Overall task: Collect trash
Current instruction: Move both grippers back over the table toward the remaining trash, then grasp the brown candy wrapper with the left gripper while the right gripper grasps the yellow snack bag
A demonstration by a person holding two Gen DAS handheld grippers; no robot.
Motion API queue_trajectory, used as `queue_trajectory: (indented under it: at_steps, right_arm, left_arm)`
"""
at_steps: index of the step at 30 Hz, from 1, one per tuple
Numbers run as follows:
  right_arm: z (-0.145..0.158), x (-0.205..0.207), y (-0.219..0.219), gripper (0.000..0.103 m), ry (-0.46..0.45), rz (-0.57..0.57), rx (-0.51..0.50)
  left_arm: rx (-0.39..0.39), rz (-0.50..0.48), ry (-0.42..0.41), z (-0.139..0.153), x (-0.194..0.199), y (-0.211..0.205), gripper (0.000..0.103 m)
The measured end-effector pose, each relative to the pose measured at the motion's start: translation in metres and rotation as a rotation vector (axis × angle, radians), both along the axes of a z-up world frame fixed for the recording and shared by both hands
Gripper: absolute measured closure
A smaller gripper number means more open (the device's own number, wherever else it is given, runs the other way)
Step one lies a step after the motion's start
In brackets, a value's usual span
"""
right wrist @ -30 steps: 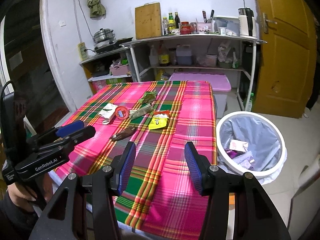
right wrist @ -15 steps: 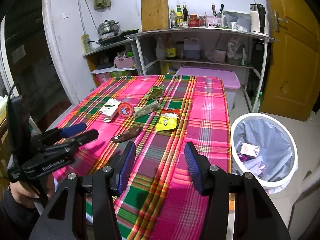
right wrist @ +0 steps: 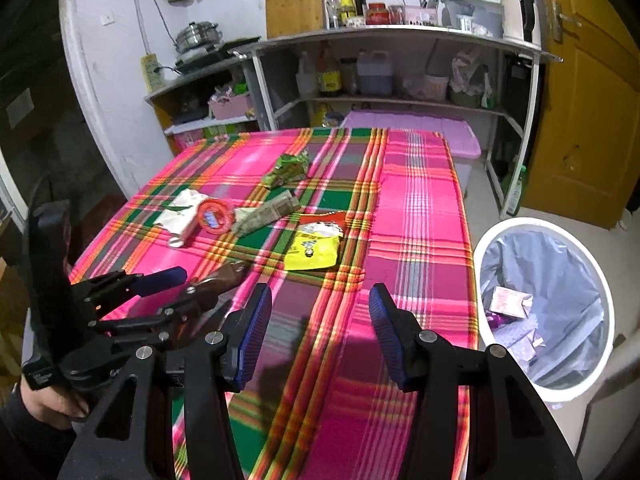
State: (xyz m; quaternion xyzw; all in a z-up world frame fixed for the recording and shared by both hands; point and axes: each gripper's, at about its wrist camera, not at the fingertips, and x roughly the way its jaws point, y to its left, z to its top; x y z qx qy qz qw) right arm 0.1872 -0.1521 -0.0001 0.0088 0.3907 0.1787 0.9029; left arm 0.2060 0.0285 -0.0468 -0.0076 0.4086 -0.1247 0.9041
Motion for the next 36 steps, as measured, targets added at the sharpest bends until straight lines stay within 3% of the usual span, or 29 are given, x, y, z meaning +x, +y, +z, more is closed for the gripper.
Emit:
queue_trajectory:
  at_steps: [3,6,10,11,18,24,31,33,36]
  right_arm:
    - [-0.009,0.019,0.005,0.051,0.029,0.002,-0.002]
    - [-0.018,0.034,0.009,0.051,0.051,-0.001,-0.004]
    - [-0.03,0.056,0.017,0.051,0.09,-0.002,-0.008]
    - [-0.033,0.059,0.019,0.051,0.095,-0.001,-0.011]
    - [-0.049,0.083,0.033,0.051,0.131,0.001,-0.02]
    - [-0.052,0.093,0.042,0.052,0.127,-0.01,-0.044]
    - [-0.052,0.092,0.046,0.072,0.101,-0.033,-0.08]
    - [-0.051,0.091,0.042,0.088,0.097,-0.041,-0.066]
    - [-0.046,0.087,0.038,0.091,0.087,-0.036,-0.047]
  left_arm:
    - [0.002,0.008,0.059,-0.01,0.012,-0.002,0.052]
    - [0.021,0.026,0.049,-0.011,0.015,-0.003,0.056]
    - [0.041,0.061,0.043,-0.012,0.014,0.0,0.076]
    - [0.028,0.073,0.044,-0.012,0.015,0.003,0.083]
    - [-0.151,0.078,0.038,-0.009,0.012,0.029,0.084]
    - [-0.212,0.064,0.018,-0.005,0.007,0.038,0.084]
    - [-0.225,0.061,0.017,-0.004,0.004,0.039,0.084]
    - [-0.223,0.063,0.014,-0.003,0.002,0.04,0.084]
    - [-0.216,0.067,0.011,-0.003,0.0,0.04,0.084]
